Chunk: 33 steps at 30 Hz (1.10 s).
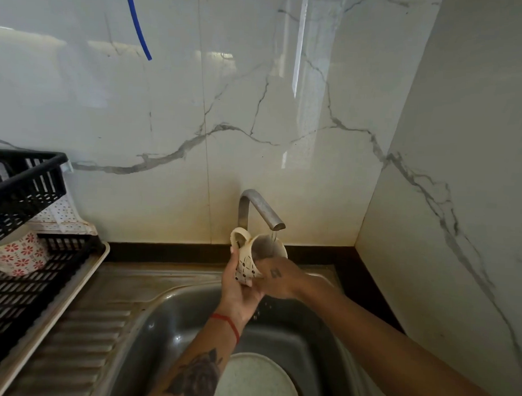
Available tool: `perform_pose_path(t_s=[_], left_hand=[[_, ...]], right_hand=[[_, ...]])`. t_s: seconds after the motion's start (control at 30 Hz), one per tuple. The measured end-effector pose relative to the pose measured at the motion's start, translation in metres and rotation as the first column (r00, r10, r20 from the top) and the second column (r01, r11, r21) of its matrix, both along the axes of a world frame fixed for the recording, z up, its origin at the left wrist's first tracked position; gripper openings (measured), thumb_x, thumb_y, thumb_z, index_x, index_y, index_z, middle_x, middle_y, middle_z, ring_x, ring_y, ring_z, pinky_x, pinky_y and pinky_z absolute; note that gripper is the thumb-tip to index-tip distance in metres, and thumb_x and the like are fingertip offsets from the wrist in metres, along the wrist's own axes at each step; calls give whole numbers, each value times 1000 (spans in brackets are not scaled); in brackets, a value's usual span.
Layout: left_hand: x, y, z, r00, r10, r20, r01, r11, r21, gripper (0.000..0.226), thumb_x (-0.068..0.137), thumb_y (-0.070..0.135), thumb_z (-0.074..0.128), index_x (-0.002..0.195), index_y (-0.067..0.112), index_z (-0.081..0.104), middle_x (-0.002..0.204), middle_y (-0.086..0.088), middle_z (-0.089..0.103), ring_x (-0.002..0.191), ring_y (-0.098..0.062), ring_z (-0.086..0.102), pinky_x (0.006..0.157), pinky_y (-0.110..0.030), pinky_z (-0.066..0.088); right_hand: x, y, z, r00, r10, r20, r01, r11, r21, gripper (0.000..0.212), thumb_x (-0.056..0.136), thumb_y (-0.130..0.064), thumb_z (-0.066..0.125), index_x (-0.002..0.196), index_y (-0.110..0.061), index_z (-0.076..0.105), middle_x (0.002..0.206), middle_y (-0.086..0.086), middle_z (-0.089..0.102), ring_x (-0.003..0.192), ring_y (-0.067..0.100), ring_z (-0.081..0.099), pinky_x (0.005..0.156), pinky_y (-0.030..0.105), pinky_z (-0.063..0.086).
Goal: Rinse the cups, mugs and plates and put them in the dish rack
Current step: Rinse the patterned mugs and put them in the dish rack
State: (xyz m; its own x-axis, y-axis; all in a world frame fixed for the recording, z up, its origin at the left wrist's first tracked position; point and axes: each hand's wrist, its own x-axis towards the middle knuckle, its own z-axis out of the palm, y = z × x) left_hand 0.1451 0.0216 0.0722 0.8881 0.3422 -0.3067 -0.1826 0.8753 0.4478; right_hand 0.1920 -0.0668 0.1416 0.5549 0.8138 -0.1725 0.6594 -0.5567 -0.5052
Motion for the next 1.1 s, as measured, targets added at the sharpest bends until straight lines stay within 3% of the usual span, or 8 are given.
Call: perform_pose_path(t_s=[0.17, 0.33, 0.5, 0.67, 0.73, 0.87, 1.03, 1.1], left_hand=[[-2, 5, 0, 997, -29, -78, 36, 995, 93, 51, 88, 46, 58, 124, 12, 61, 111, -18, 69, 93, -33, 69, 61, -39, 59], [0, 8, 1, 994, 12, -109, -2, 995, 96, 52, 85, 50, 61, 123, 13, 61, 108, -18, 70, 92, -31, 70, 71, -43, 59], [-8, 25, 9, 984, 17, -178, -2, 996, 84, 58, 80, 55, 65, 116, 8, 62, 108, -21, 65, 95, -35, 64, 65, -45, 60], [-6, 0, 6, 999, -41, -35, 39, 997, -74, 66, 79, 63, 59, 120, 11, 62, 107, -19, 70, 97, -33, 67, 77, -43, 57], [-3, 1, 9, 995, -43, -90, 35, 996, -87, 63, 75, 59, 66, 115, 10, 64, 94, -17, 72, 87, -29, 66, 75, -39, 56], [-3, 8, 10, 982, 21, -186, -29, 999, -43, 50, 81, 47, 68, 113, 10, 63, 100, -20, 69, 95, -35, 64, 67, -46, 57], [-2, -2, 7, 980, -47, -193, 14, 986, -169, 54, 83, 54, 63, 109, 7, 63, 83, -20, 72, 87, -34, 66, 69, -46, 59], [-3, 1, 8, 974, -77, -214, 42, 985, -166, 54, 84, 53, 63, 108, 6, 61, 87, -22, 71, 88, -36, 64, 67, -50, 59]], right_hand=[[12, -2, -10, 898, 219, 380, -63, 921, -384, 52, 99, -49, 37, 131, -13, 55, 130, 5, 58, 132, 19, 41, 112, 39, 33], [-18, 10, -27, 980, 31, 197, -60, 988, 140, 41, 100, -43, 39, 125, -14, 54, 122, 8, 60, 110, 22, 59, 93, 28, 48], [14, -20, -28, 752, 235, 616, -290, 957, -12, 42, 96, -23, 55, 136, -14, 46, 141, 6, 49, 134, 23, 42, 114, 35, 32], [-19, 8, -37, 844, -97, 528, -60, 960, 272, 26, 97, -24, 52, 119, -11, 58, 112, 10, 66, 102, 24, 64, 85, 27, 48], [-18, -3, -41, 809, 39, 587, -172, 970, 173, 31, 98, -24, 50, 125, -9, 52, 122, 12, 61, 111, 25, 59, 93, 28, 47], [14, -37, -30, 630, 353, 691, -348, 925, -155, 45, 102, -36, 37, 139, -12, 47, 144, 6, 47, 140, 20, 33, 119, 30, 4], [-24, -12, -47, 888, -21, 459, -62, 985, 164, 32, 96, -20, 53, 126, -9, 55, 121, 14, 61, 114, 29, 57, 98, 37, 46], [-24, -20, -51, 865, 27, 501, -111, 984, 140, 43, 94, -16, 56, 135, -10, 46, 130, 16, 55, 121, 32, 52, 100, 39, 44]])
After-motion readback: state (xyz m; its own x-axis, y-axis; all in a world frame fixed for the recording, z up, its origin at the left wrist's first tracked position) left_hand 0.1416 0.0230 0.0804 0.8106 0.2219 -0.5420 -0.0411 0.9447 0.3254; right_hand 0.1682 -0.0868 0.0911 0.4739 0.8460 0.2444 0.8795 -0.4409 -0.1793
